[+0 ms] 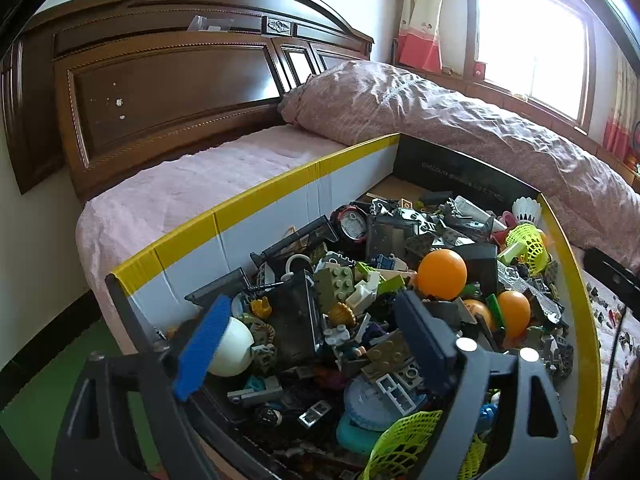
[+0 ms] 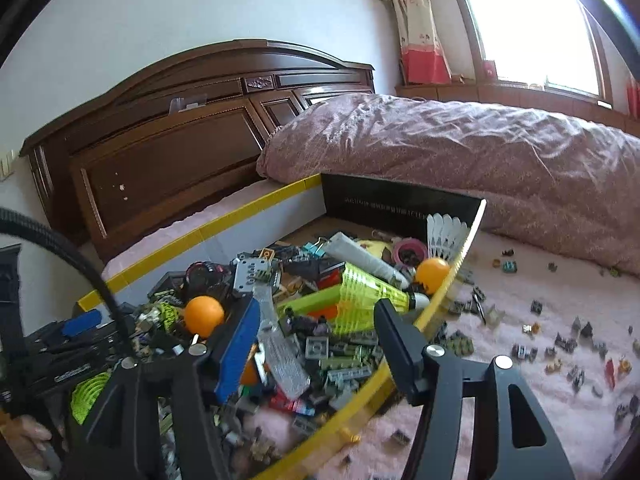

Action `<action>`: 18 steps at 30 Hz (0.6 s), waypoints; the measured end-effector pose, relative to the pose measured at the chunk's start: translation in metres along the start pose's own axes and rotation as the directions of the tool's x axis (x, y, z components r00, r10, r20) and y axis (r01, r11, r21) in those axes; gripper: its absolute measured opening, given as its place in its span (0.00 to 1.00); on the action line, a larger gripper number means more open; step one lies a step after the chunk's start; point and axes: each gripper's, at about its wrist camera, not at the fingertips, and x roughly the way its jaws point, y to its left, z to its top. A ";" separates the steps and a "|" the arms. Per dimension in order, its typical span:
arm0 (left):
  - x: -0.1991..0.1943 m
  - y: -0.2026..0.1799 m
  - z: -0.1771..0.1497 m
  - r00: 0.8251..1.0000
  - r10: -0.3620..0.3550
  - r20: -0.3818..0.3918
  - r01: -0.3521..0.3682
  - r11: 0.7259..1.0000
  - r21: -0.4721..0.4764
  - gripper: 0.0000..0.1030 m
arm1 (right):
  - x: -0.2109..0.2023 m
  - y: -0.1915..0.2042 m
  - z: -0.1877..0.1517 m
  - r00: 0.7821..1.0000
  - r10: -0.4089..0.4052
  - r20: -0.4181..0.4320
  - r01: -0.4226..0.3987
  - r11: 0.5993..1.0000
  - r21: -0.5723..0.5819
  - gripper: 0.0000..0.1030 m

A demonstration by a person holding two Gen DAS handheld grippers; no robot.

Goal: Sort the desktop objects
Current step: 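Open the left gripper over the box while the right gripper releases the tan piece, then move both open grippers back over the pieces on the bed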

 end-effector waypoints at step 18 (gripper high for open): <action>-0.024 -0.038 -0.017 0.999 0.015 0.035 -0.020 0.989 0.148 1.00 | -0.145 -0.024 -0.101 0.995 -0.088 0.043 0.084 0.993 0.077 0.78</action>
